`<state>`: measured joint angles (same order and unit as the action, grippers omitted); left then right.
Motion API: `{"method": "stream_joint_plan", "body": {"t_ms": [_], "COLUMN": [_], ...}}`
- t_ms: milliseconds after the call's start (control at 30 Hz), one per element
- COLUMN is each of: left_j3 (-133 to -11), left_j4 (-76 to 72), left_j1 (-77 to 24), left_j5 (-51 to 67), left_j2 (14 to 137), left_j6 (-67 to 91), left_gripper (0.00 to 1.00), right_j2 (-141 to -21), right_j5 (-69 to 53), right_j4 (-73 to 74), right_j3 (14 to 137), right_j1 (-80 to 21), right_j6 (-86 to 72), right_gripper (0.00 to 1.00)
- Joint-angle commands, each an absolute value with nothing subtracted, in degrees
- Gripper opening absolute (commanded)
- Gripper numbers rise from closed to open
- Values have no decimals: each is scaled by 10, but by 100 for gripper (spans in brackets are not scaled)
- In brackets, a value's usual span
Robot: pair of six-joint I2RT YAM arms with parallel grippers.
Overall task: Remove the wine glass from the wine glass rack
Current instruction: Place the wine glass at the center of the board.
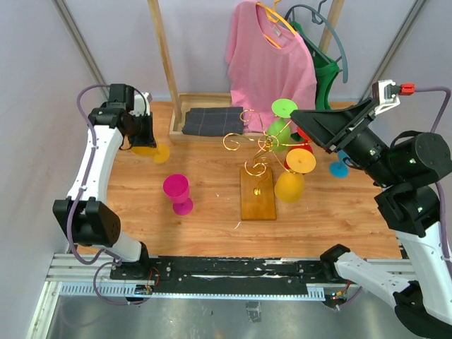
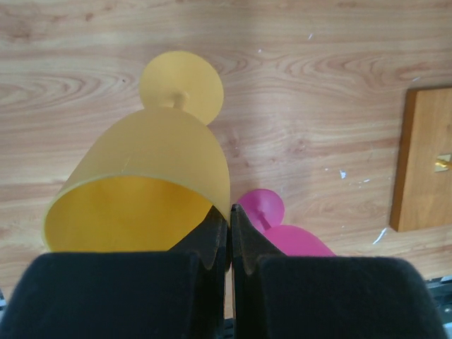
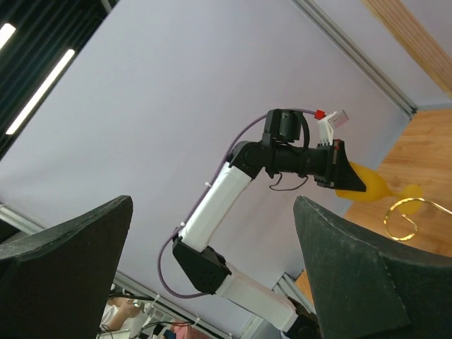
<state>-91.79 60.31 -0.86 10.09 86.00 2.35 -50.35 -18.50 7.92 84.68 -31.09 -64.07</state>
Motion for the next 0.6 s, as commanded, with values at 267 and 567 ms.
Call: {"method": "stream_joint_plan", "body": {"t_ms": [267,567], "left_j3": [-897,-907], "left_j4": [604,608], "left_j1": [-4,-4], "left_j5": [59,46], "left_j2": [927,968], "left_j6": [-12,-30], "left_gripper": [0,0], "right_j2": [-507,-507], "right_j5": [-161,-155], "right_j4": [195,213], "right_j3": [861,860], "right_j1": [-304,-304], "right_j6": [-596,-594], "right_gripper": [99,99]}}
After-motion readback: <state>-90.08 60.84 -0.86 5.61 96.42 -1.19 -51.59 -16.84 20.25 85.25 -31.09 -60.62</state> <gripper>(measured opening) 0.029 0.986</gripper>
